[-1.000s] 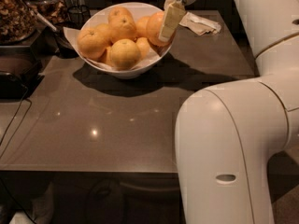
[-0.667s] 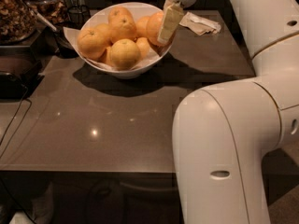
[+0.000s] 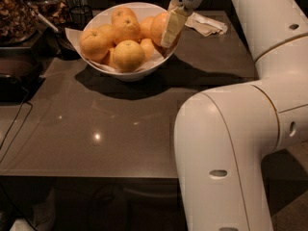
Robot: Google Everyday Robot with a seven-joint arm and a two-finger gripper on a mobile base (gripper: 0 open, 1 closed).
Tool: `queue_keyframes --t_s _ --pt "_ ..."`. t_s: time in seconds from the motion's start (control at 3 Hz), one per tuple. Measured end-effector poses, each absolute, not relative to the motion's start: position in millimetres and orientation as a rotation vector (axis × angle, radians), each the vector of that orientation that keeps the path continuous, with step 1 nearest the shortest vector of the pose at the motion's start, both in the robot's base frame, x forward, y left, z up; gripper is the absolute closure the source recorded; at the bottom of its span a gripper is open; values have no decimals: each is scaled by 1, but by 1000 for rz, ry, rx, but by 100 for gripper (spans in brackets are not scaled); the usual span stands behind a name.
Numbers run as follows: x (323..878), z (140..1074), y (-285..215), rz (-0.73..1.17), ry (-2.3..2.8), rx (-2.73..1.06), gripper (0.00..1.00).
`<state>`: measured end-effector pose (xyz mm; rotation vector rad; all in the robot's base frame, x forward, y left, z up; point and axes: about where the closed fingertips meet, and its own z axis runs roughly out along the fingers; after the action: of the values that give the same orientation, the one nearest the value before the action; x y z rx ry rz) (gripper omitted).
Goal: Pick orange from white bowl
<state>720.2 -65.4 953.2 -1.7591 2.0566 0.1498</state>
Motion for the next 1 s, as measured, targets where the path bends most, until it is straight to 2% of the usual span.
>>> queue_keyframes --t_s 0.33,0.67,1.0 --pt "722 951 -65 158 2056 -1760 24" --pt "724 958 -64 129 2012 -1776 43" --pt "722 963 -65 115 1993 -1788 66"
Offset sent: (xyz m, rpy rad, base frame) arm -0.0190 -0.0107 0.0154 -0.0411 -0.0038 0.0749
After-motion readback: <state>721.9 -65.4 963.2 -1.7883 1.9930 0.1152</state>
